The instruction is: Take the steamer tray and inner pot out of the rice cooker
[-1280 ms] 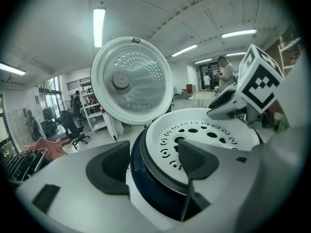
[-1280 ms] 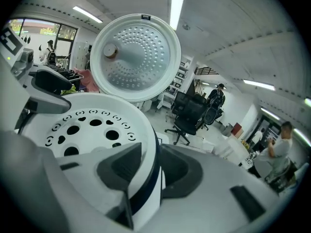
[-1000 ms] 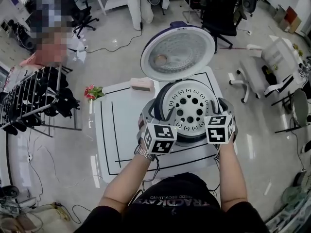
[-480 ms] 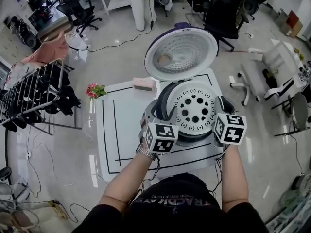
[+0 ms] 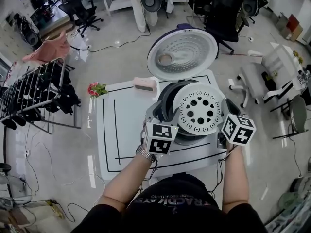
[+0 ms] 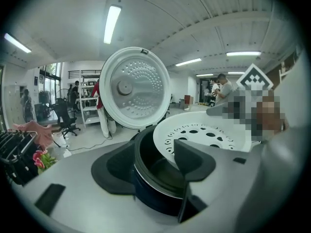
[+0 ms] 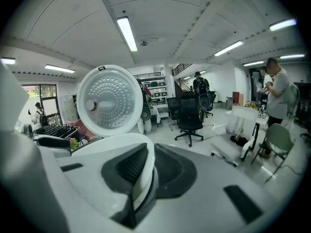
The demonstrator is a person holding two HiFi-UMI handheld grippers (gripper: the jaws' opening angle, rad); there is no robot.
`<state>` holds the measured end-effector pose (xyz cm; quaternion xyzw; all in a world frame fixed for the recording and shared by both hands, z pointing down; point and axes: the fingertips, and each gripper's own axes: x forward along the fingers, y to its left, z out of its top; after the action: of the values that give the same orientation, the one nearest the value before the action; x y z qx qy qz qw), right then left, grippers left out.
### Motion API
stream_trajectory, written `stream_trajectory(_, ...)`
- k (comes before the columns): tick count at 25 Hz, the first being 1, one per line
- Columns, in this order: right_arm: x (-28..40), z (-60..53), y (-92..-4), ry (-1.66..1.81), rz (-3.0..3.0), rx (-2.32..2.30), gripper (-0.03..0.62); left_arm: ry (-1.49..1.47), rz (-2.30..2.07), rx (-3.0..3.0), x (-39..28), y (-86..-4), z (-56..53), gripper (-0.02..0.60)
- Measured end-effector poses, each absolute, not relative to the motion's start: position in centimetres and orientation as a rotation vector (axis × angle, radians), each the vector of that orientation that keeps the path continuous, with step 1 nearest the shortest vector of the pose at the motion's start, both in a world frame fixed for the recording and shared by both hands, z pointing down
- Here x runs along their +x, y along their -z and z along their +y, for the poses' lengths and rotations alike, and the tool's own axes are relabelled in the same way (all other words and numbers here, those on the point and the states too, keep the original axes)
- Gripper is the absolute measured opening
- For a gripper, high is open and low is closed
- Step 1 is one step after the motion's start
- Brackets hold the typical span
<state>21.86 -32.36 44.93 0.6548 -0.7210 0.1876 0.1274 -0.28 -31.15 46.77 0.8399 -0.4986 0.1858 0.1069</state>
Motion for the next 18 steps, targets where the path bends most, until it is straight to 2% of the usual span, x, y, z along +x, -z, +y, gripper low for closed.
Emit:
stream_trajectory(6,22.6,-31.0,-45.7,-0.63,-2.107,1.941,0.049,-0.419,-1.362,2.415,0.4,-46.1,-30.2,0.228)
stream_trajectory(14,22.4,-29.0,-46.4,-0.672,-2.124,1.963,0.051,-0.264,-1.158,2.3,1.7,-46.4,-28.5,0.225)
stream_trajectory(18,21.5,-28.2,-46.4,-0.697,-2.146,1.958,0.051,-0.259,-1.132,2.288,2.0,-46.4,-27.6,0.185)
